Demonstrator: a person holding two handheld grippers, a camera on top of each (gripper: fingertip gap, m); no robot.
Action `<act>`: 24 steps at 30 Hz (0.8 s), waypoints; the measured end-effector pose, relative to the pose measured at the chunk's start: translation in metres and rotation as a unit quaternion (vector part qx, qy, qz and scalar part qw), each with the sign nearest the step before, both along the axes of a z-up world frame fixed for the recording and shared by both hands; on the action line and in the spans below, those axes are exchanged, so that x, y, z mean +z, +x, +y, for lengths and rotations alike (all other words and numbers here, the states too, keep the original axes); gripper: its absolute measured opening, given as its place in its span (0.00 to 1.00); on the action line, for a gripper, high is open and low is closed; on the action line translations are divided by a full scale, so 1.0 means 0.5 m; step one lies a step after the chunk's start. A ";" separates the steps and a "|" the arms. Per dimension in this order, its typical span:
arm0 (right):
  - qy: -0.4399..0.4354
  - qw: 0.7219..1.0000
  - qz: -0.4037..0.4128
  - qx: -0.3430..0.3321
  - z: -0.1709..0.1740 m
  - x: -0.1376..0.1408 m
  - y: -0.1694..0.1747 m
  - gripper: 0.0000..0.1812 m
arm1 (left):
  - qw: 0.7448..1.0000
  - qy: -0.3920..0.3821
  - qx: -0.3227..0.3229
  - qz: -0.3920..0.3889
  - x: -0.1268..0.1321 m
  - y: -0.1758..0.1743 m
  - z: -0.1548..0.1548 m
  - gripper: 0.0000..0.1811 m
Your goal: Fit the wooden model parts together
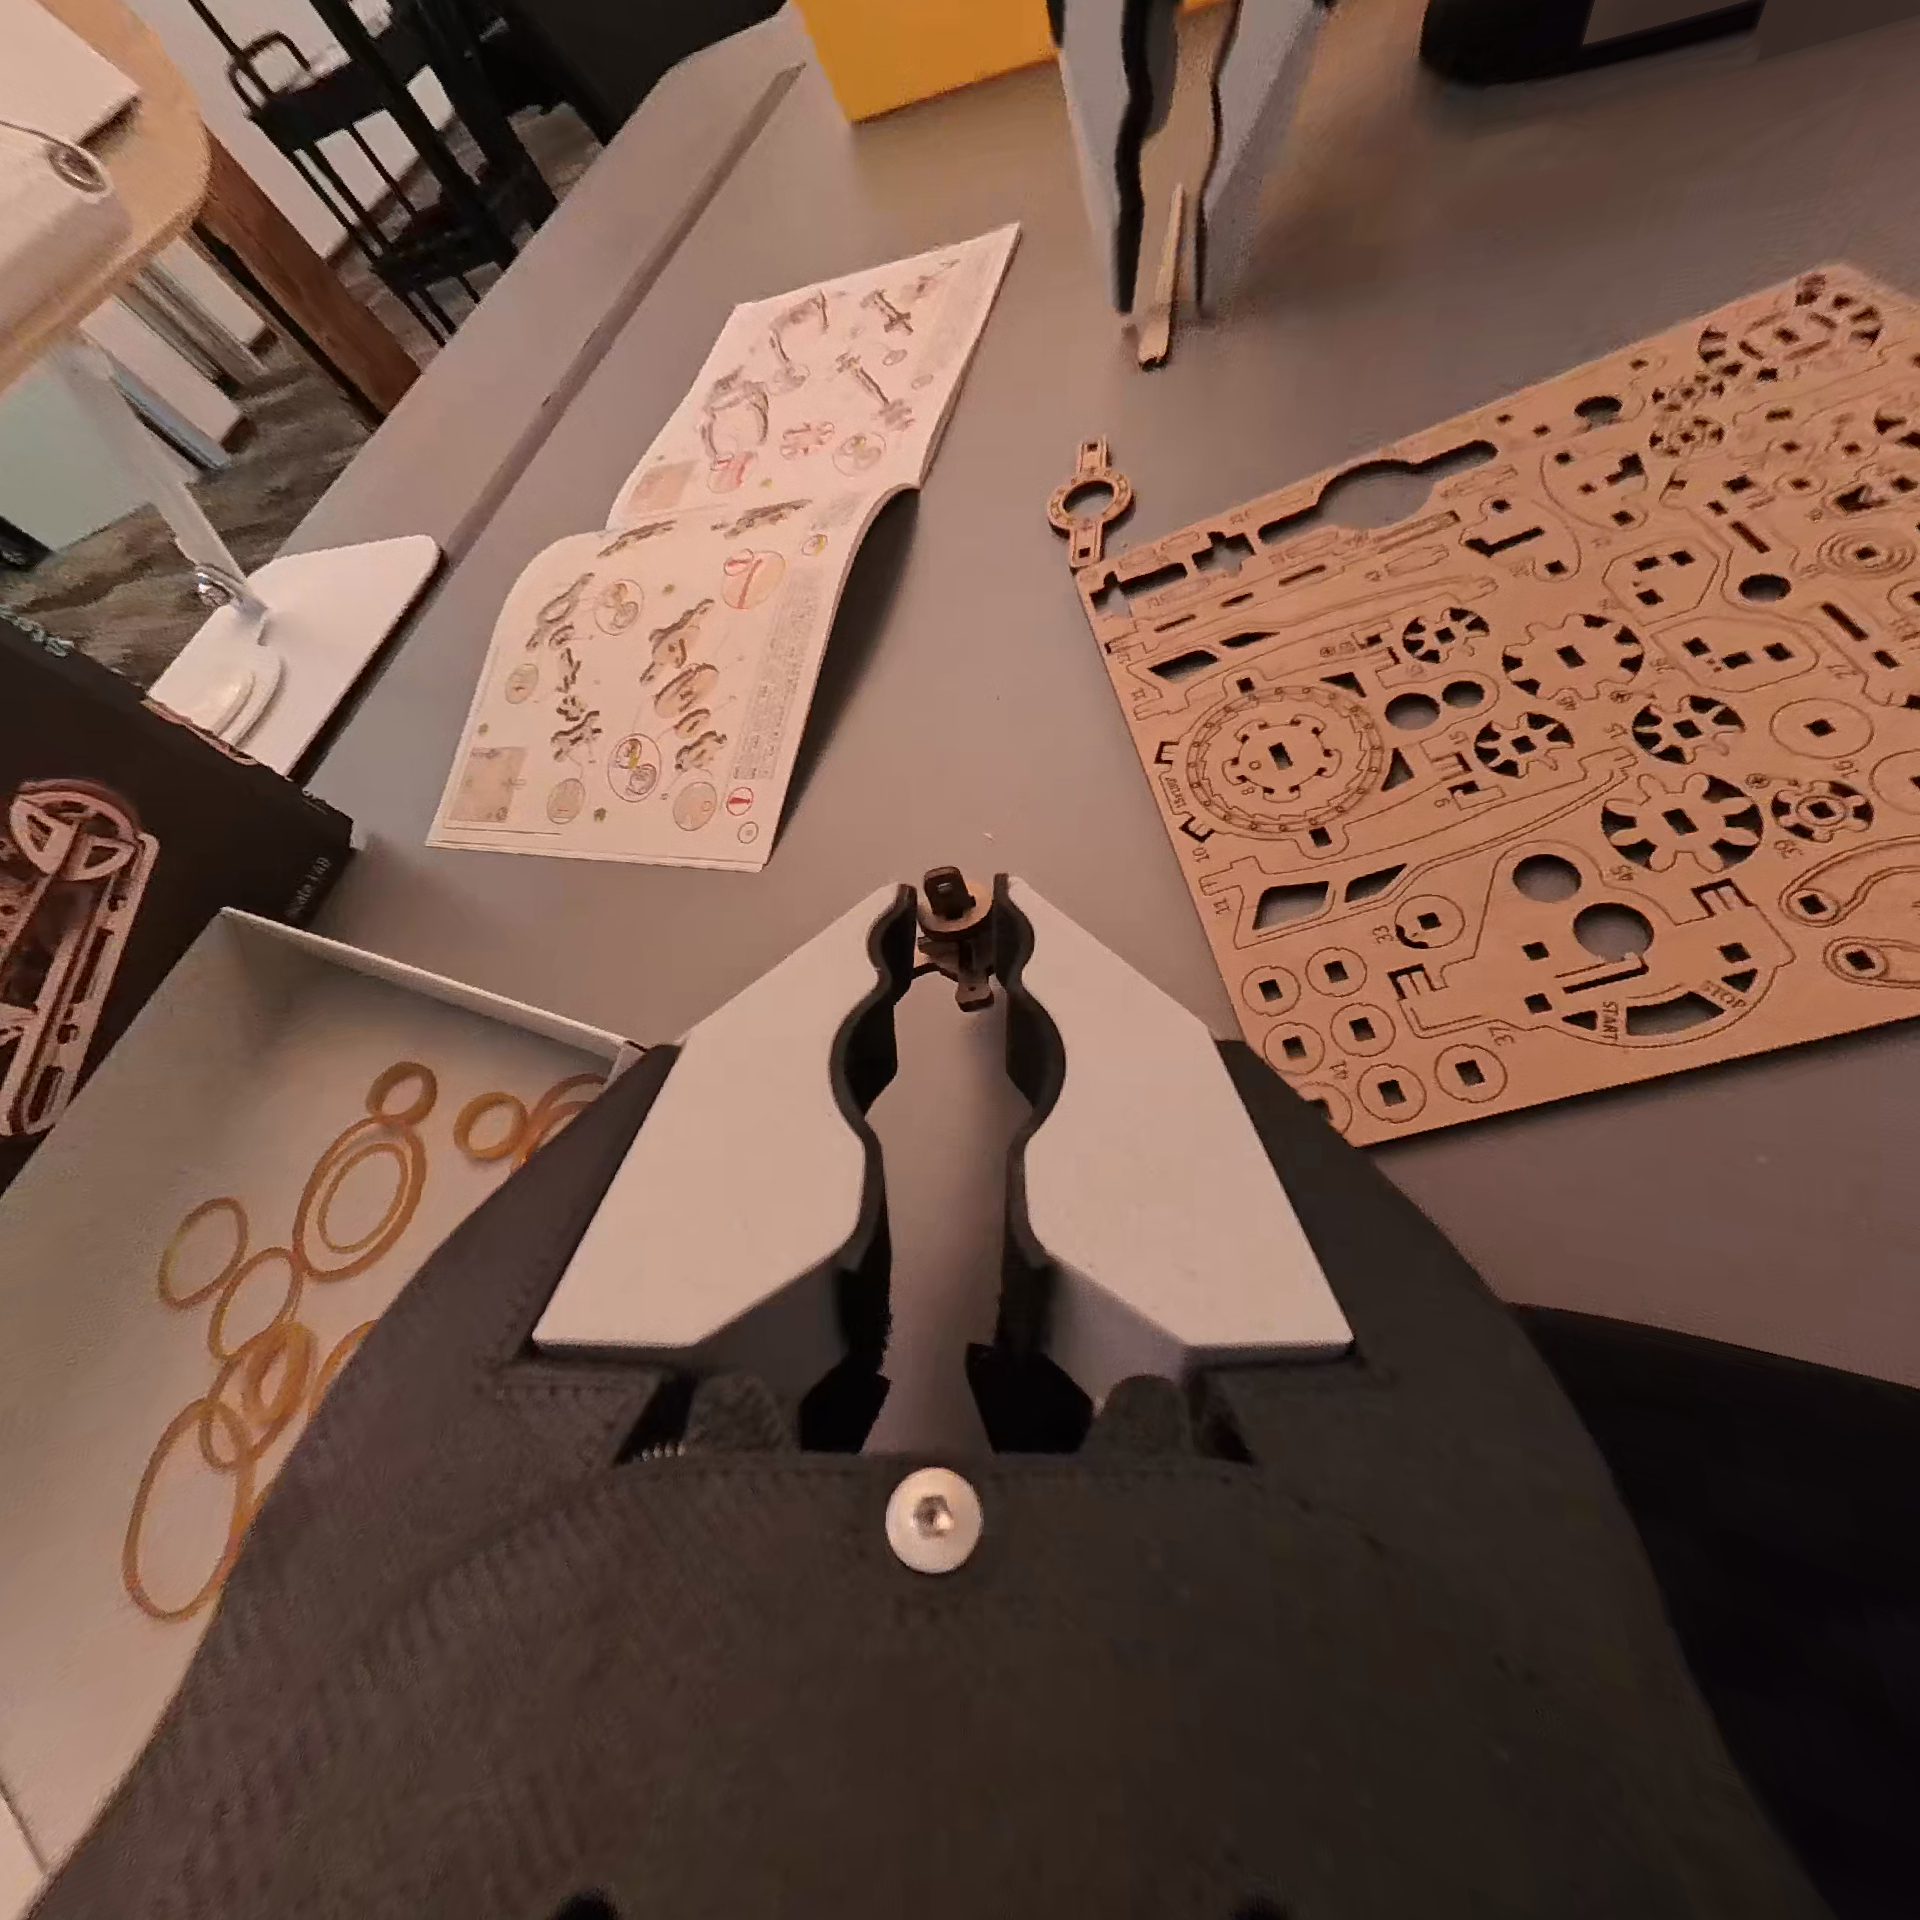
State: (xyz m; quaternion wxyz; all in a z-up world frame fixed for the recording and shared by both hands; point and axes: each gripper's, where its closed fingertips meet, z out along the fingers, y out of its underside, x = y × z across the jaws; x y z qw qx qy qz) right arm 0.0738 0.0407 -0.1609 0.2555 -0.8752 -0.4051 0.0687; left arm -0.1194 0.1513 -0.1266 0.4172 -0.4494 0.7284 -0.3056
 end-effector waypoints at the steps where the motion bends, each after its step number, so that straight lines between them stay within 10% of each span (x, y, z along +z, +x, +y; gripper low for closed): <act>1: 0.004 1.000 0.012 -0.002 0.007 0.006 -0.007 0.11 | 1.000 0.006 -0.002 0.009 -0.006 0.000 -0.001 0.07; 11: 0.061 0.997 0.001 0.039 0.021 0.019 -0.039 0.03 | 0.999 0.030 0.031 0.025 -0.013 -0.015 0.018 0.14; 18: 0.340 0.933 -0.016 0.116 0.105 0.175 -0.258 0.03 | 0.983 -0.145 0.050 -0.103 0.153 -0.048 -0.021 0.09; 24: 0.415 0.893 -0.067 0.160 0.130 0.197 -0.366 0.04 | 0.947 -0.304 0.030 -0.098 0.155 -0.017 -0.086 0.12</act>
